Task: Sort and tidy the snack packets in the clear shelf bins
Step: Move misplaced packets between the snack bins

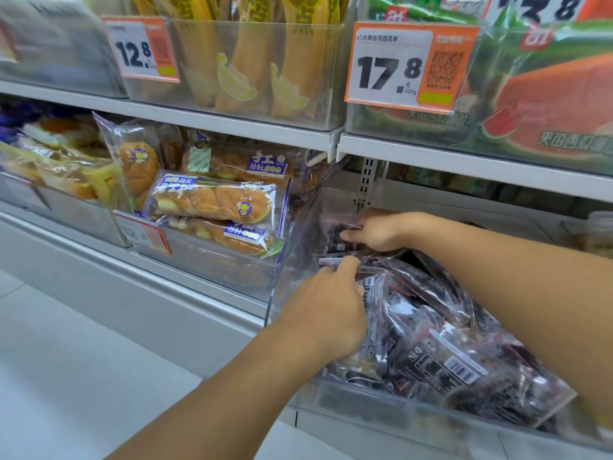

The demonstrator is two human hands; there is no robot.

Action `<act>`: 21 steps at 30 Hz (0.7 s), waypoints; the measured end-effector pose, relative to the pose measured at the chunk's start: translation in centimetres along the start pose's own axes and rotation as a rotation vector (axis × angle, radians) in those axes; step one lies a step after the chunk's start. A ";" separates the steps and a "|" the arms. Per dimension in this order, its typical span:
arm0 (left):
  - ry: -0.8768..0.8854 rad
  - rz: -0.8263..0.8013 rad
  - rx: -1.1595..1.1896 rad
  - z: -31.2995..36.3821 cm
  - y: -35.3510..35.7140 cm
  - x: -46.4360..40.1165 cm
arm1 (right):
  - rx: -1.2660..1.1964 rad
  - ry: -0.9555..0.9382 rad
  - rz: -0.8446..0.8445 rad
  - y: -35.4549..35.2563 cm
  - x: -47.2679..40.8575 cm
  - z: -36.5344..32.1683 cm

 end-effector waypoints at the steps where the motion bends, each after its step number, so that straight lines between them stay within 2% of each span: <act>1: -0.005 -0.019 0.008 0.0 0.2 0.1 | 0.015 0.017 -0.042 0.1 0.2 0.0; 4: -0.024 -0.032 0.066 -0.2 -0.1 0.3 | 0.022 0.056 -0.098 0.1 0.6 -0.3; 6: -0.063 -0.033 0.114 -0.7 -0.4 0.5 | -0.069 0.064 -0.178 0.9 0.9 -0.3; 8: -0.115 -0.048 0.102 -1.2 -0.2 0.6 | -0.145 0.068 -0.272 1.8 1.1 0.2; 10: -0.182 -0.068 0.088 -1.6 0.3 0.7 | -0.139 0.043 -0.297 2.1 1.3 0.6; 13: -0.238 -0.103 0.116 -1.7 0.7 0.7 | -0.063 -0.007 -0.167 1.3 1.0 0.9; 17: -0.225 -0.126 0.104 -2.0 0.9 0.5 | -0.037 -0.055 0.069 -0.9 2.3 1.1; 19: -0.185 -0.145 0.066 -1.8 1.0 0.5 | -0.043 -0.034 0.234 -2.6 3.4 1.7; 21: -0.133 -0.179 0.018 -1.1 1.1 0.9 | 0.066 -0.019 0.406 -3.8 4.4 2.1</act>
Point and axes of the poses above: each hand's wrist, its own x-axis away from the middle knuckle, its own y-axis out of the palm, z = x × y, the point moved 7 cm from there along -x, towards the middle knuckle, and after that the axes turned 10 degrees about x, right-handed, at the moved point
